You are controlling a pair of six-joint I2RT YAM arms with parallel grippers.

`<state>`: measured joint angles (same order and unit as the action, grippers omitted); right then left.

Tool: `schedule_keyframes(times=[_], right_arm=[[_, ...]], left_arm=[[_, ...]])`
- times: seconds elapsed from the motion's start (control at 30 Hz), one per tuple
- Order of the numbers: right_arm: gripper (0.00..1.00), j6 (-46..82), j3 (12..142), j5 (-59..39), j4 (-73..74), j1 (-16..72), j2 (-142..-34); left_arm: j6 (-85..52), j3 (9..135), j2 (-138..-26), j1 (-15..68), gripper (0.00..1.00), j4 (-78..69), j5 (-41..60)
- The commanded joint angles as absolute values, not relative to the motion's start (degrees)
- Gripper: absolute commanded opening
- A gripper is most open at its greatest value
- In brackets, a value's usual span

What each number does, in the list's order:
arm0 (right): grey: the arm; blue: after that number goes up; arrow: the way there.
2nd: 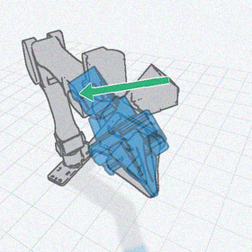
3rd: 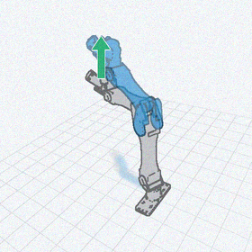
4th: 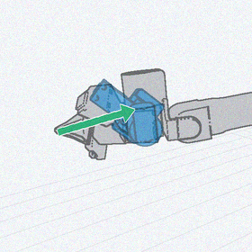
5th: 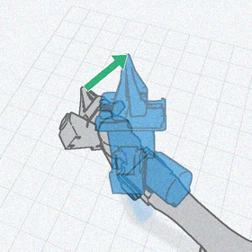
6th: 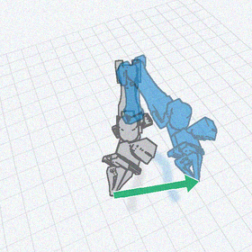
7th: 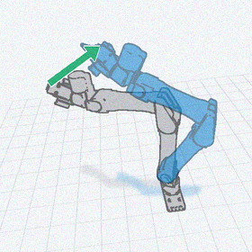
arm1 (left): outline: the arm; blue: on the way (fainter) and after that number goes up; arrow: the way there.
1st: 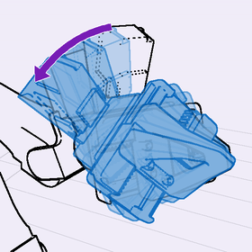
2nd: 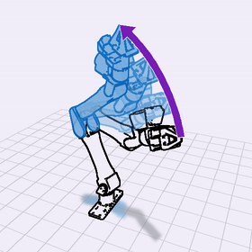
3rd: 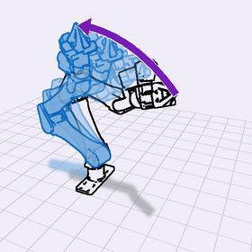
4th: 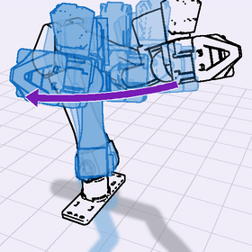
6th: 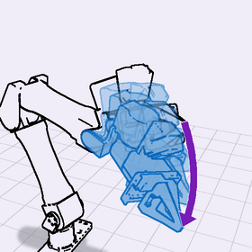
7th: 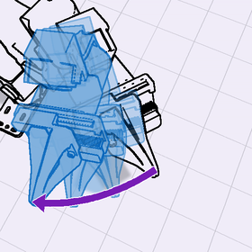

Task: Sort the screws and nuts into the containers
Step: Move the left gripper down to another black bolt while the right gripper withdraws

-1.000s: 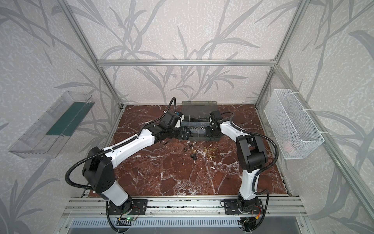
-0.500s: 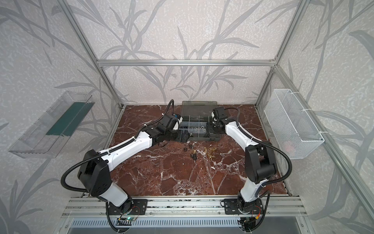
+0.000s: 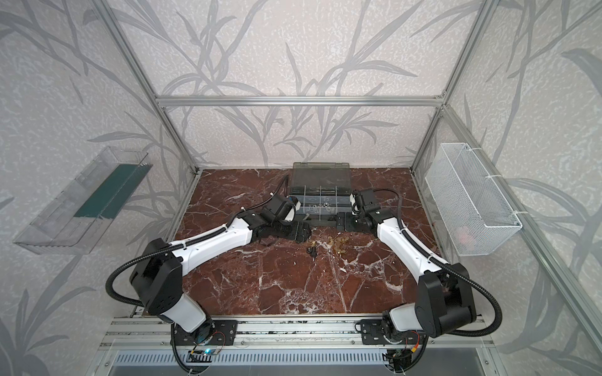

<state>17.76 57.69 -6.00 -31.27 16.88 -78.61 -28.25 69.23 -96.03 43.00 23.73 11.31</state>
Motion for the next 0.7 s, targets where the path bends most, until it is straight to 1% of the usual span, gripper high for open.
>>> schedule_keyframes(times=[0.0, 0.17, 0.3, 0.4, 0.47, 0.67], right_arm=[[0.99, 18.6, 55.3, -5.1, -32.9, 16.7, -74.6], [0.99, 20.1, 50.2, -3.9, -31.2, 16.5, -69.2], [0.99, 20.3, 49.2, -4.0, -32.1, 16.3, -67.4], [0.99, 20.4, 48.5, -3.6, -32.1, 16.0, -66.3], [0.99, 20.3, 48.4, -3.8, -32.0, 15.7, -66.1], [0.99, 20.3, 48.3, -4.7, -31.7, 15.3, -65.9]], left_arm=[[-30.9, 72.2, -101.6, 45.5, 0.99, 25.7, 13.4], [-34.1, 75.1, -107.8, 48.8, 0.99, 24.6, 15.7], [-34.6, 77.9, -111.2, 51.0, 0.99, 26.2, 14.5], [-36.3, 77.5, -112.0, 51.2, 0.94, 25.3, 14.6], [-37.0, 77.2, -112.4, 51.2, 0.88, 24.6, 15.4], [-37.8, 77.4, -113.2, 51.3, 0.83, 24.8, 14.3]])
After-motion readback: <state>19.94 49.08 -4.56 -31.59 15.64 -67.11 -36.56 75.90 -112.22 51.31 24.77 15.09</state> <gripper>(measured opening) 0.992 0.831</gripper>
